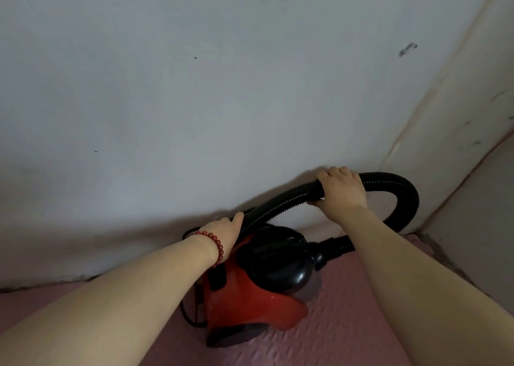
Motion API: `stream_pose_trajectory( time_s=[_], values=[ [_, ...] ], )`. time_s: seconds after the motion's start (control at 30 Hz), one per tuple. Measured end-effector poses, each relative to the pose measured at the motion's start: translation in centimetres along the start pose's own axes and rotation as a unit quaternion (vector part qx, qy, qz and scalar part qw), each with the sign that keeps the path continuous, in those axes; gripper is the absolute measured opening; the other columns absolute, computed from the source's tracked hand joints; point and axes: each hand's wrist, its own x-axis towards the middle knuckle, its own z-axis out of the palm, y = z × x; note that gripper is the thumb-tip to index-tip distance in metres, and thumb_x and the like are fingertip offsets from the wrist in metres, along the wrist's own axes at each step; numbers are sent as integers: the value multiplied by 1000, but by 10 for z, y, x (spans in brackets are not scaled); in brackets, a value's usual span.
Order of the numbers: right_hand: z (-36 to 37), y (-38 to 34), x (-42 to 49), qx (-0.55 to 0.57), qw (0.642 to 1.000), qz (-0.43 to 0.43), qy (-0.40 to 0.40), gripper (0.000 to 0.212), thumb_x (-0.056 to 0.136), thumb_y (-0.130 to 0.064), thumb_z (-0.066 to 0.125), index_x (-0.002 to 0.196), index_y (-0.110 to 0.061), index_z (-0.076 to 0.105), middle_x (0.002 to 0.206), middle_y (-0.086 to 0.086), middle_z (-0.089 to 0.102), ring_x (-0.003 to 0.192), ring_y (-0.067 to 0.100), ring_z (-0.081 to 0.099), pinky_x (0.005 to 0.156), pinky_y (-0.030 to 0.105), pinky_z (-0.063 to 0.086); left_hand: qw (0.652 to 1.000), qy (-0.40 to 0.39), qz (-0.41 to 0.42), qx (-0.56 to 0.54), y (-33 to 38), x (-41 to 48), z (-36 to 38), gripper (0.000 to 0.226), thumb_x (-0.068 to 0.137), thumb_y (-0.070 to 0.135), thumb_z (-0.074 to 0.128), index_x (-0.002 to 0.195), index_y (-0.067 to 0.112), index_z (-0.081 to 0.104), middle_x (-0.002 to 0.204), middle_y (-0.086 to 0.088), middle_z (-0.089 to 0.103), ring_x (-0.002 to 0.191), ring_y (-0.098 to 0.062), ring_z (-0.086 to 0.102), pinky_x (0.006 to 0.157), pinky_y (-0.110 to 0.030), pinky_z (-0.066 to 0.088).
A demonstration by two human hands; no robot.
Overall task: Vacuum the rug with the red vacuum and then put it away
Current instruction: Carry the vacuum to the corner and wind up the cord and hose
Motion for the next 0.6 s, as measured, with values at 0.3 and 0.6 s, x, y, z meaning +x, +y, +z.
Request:
stream_pose_trajectory(
  time_s=[0.3,0.6],
  values=[
    [-7,-27,-3,-85,990,-43,-104,64,79,-51,59,132,-20,40,137,10,42,130,35,33,112,58,12,999,16,-20,-41,-3,-9,-4,101,81,-1,51,145,39,-15,137,-15,31,100,-27,55,80,-35,54],
    [10,-61,-3,-15,981,-151,-121,58,87,-61,48,138,-34,42,148,6,28,135,28,31,112,63,5,999,48,20,-6,0,1,4,96,87,12,52,144,41,-19,129,-12,37,104,-30,53,80,-40,52]
  ],
)
